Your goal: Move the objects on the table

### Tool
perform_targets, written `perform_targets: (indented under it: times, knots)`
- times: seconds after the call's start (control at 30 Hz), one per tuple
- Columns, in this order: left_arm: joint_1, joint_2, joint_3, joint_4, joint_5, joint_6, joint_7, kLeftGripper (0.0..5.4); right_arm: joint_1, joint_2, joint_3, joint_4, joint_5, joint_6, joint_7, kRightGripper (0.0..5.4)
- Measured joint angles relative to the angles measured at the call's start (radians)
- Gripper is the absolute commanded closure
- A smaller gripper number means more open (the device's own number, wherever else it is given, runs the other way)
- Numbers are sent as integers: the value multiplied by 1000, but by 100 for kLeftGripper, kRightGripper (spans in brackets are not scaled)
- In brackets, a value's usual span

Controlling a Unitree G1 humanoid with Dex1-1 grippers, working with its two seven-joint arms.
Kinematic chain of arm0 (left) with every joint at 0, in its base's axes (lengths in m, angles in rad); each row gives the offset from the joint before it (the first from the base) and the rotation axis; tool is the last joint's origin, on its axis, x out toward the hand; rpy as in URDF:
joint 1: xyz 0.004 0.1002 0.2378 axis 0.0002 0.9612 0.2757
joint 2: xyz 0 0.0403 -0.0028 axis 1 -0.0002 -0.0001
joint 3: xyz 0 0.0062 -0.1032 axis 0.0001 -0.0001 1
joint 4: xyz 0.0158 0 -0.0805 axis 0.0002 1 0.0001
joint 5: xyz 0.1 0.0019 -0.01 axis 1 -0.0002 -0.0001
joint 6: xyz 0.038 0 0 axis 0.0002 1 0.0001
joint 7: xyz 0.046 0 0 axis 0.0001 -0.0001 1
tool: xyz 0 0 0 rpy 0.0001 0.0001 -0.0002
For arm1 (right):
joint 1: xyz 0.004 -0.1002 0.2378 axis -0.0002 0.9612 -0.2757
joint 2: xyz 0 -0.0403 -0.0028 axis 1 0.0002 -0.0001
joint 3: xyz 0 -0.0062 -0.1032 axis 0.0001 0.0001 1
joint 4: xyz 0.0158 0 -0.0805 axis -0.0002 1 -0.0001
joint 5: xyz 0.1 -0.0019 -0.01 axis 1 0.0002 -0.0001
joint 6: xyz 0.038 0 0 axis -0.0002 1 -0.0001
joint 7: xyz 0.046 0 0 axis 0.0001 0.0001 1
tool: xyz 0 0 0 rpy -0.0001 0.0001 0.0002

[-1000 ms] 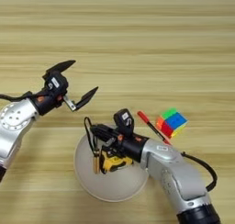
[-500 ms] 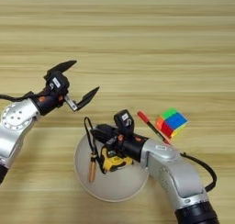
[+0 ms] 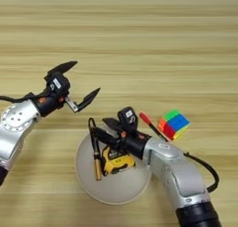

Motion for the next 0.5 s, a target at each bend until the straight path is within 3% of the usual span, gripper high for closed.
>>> perform_targets:
  times: [0.37,0.5]
  knots:
    - [5,26,31,5,0,-2,5,0,-49,-10,-76,30,-53,-127,-37,96]
    - [19,30,40,5,-1,-3,9,0,-65,-27,-116,17,-52,-134,-41,56]
